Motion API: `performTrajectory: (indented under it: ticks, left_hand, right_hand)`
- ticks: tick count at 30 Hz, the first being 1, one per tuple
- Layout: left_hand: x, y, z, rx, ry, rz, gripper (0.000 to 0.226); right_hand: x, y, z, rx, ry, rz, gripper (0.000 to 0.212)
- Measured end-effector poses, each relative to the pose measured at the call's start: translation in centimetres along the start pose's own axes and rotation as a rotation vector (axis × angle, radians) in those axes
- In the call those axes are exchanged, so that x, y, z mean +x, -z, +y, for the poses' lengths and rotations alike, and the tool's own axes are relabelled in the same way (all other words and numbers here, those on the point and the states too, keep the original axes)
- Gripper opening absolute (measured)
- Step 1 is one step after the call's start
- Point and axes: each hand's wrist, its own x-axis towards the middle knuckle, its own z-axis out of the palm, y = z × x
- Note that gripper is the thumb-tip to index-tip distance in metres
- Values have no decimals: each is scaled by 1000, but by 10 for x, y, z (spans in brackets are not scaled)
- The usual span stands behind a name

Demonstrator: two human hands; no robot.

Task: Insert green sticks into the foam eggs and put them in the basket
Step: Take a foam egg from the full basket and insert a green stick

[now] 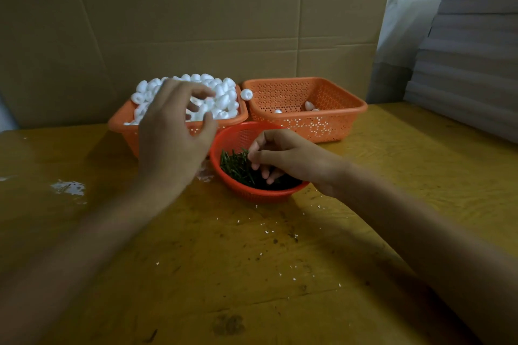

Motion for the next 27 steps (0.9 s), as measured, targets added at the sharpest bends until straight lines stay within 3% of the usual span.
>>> performTrajectory:
  ticks: [6, 10, 15, 18, 22, 27]
  left_hand:
    - [71, -8, -40, 282, 72, -475, 40]
    - [84, -18, -55, 335, 53, -673, 30]
    - [84, -30, -63, 312, -34, -651, 16]
    - [92, -31, -60, 273, -2, -795, 22]
    - [104, -29, -56, 399, 18, -896, 20]
    - [101, -36, -52, 467, 11, -794, 21]
  right_hand:
    - [0, 0, 2, 23, -5, -5, 7]
    - [1, 1, 3, 23, -4, -26, 9]
    - [1, 2, 3, 20, 1, -47, 7]
    - [1, 1, 2, 13, 12, -59, 6]
    - [0, 2, 2, 21, 16, -62, 6]
    - [-1, 2, 2, 18, 22, -69, 8]
